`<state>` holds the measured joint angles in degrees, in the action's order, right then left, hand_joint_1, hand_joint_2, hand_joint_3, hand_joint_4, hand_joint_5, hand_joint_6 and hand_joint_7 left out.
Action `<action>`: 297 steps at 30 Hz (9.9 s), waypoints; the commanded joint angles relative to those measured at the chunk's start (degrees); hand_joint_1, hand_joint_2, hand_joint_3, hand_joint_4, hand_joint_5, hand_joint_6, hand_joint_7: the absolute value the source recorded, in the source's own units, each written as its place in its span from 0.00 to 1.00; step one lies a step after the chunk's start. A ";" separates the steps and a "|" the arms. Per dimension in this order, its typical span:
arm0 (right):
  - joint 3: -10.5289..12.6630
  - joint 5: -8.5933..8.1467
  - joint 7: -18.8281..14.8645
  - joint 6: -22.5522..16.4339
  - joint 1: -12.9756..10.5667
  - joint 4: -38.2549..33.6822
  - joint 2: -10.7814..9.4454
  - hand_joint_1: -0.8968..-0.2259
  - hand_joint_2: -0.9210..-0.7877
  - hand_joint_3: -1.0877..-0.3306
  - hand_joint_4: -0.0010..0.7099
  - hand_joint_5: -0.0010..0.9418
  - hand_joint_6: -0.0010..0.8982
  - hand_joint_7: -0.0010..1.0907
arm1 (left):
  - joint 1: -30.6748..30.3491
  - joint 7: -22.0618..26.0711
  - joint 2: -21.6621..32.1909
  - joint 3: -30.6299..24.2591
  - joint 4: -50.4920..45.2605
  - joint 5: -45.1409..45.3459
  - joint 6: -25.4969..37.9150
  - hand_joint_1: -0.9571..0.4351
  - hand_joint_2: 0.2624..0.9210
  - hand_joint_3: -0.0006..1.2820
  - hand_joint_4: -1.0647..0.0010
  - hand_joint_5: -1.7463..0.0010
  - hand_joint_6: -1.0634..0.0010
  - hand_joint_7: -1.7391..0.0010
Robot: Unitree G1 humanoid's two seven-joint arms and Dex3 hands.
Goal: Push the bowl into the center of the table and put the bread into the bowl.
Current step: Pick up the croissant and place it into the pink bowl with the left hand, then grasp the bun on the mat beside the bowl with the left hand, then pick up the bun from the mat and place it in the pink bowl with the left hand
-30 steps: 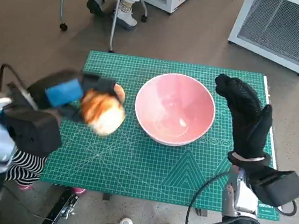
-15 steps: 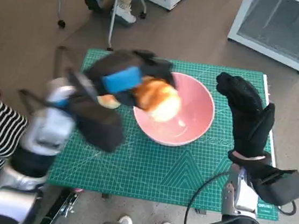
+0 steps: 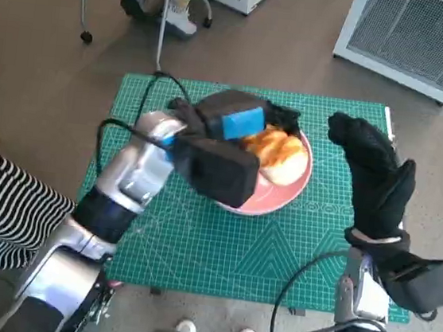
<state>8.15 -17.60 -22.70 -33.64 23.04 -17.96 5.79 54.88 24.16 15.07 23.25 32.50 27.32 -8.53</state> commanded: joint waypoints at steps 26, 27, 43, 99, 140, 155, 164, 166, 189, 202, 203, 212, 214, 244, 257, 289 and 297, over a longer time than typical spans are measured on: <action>0.33 1.11 1.97 -0.07 -1.41 -0.55 0.04 0.31 0.00 0.45 0.23 0.01 0.06 0.42 | 1.39 3.16 9.52 -4.81 5.09 -4.06 -14.84 0.12 1.00 0.02 0.98 1.00 0.85 1.00; 0.32 1.10 1.99 -0.11 -1.43 -0.53 0.04 0.31 0.00 0.45 0.23 0.01 0.06 0.42 | 1.63 3.97 10.72 -5.71 5.07 -4.87 -14.83 0.12 1.00 0.02 0.98 1.00 0.85 1.00; 0.41 0.56 1.61 -0.31 -1.24 -0.71 0.35 0.30 0.00 0.46 0.24 0.01 0.08 0.41 | 4.93 6.65 19.08 -9.84 7.12 -4.92 -10.05 0.26 0.83 0.00 0.98 1.00 0.83 0.99; 1.42 0.43 2.15 -1.27 -2.06 -0.53 0.82 0.30 0.00 0.46 0.25 0.00 0.09 0.39 | 11.75 -4.96 8.26 6.53 44.19 11.69 0.71 0.56 0.73 0.00 0.72 0.98 0.67 0.98; 1.58 0.30 2.45 0.16 -2.98 1.22 0.43 0.32 0.00 0.46 0.26 0.00 0.10 0.39 | 9.83 -18.59 10.17 6.52 44.03 12.80 -2.27 0.69 1.00 0.03 0.30 0.33 0.40 0.37; 1.44 0.19 2.32 0.23 -3.24 1.13 0.21 0.31 0.00 0.46 0.27 0.01 0.10 0.40 | 9.39 -18.51 10.94 6.00 43.76 12.37 -3.65 0.69 1.00 0.03 0.29 0.33 0.40 0.38; 1.58 0.26 2.38 0.29 -3.18 1.06 0.40 0.31 0.00 0.46 0.27 0.01 0.10 0.40 | 9.72 -18.47 11.54 5.06 43.23 12.05 -4.42 0.69 1.00 0.03 0.29 0.33 0.40 0.38; 1.61 0.38 2.51 0.34 -3.17 1.10 0.42 0.31 0.00 0.46 0.27 0.01 0.10 0.40 | 9.59 -18.20 11.50 4.90 43.10 11.97 -4.20 0.69 1.00 0.03 0.29 0.33 0.40 0.38; 1.41 0.71 2.82 0.55 -2.91 1.10 0.52 0.32 0.00 0.46 0.27 0.00 0.11 0.40 | 10.80 -6.21 9.42 6.63 43.24 12.84 3.99 0.45 0.71 0.00 0.75 1.00 0.74 1.00; 1.43 0.13 2.45 0.69 -3.43 1.56 0.55 0.32 0.00 0.46 0.27 0.00 0.11 0.40 | 10.01 -8.07 9.58 7.69 43.74 13.42 1.50 0.57 0.71 0.00 0.49 0.94 0.50 0.93; 1.44 0.07 2.43 0.74 -3.44 1.57 0.57 0.32 0.00 0.46 0.27 0.00 0.11 0.40 | 9.92 -8.44 9.59 7.70 43.77 13.42 1.32 0.59 0.72 0.00 0.46 0.93 0.46 0.92; 1.43 0.26 2.52 0.89 -3.72 1.76 0.59 0.32 0.00 0.46 0.27 0.00 0.10 0.40 | 9.12 -11.26 10.15 8.25 44.05 13.94 -0.72 0.54 0.97 0.04 0.34 0.65 0.33 0.36; 1.43 0.29 2.55 0.88 -3.79 1.72 0.57 0.32 0.00 0.46 0.27 0.00 0.10 0.40 | 9.10 -11.49 10.26 8.33 44.06 13.93 -0.99 0.61 0.99 0.04 0.37 0.51 0.33 0.34; 1.29 0.21 2.73 1.30 -3.74 2.14 0.37 0.32 0.00 0.46 0.27 0.00 0.10 0.41 | 12.38 -9.44 12.20 4.24 39.30 10.04 -4.27 0.69 0.99 0.04 0.37 0.22 0.30 0.50; 1.13 0.33 2.65 1.09 -4.02 2.34 0.35 0.32 0.00 0.46 0.27 0.00 0.10 0.41 | 8.97 -9.65 15.74 -3.02 22.39 3.35 -10.43 0.69 1.00 0.01 0.29 0.40 0.37 0.33; 1.30 0.40 3.63 0.50 -5.09 3.09 -0.11 0.31 0.00 0.46 0.27 0.00 0.10 0.41 | 3.96 0.25 9.01 -4.16 1.71 -1.69 -8.87 0.52 0.92 0.04 0.53 0.71 0.69 0.67; 1.46 0.36 3.87 0.52 -5.32 3.52 -0.05 0.30 0.00 0.46 0.28 0.00 0.10 0.41 | 4.39 5.85 8.69 -3.88 5.49 -3.82 -12.00 0.31 0.89 0.01 0.86 0.98 0.81 0.97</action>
<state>9.38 -17.66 -19.32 -33.56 19.09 -14.45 5.92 58.11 28.09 23.60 19.42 36.67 24.77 -19.25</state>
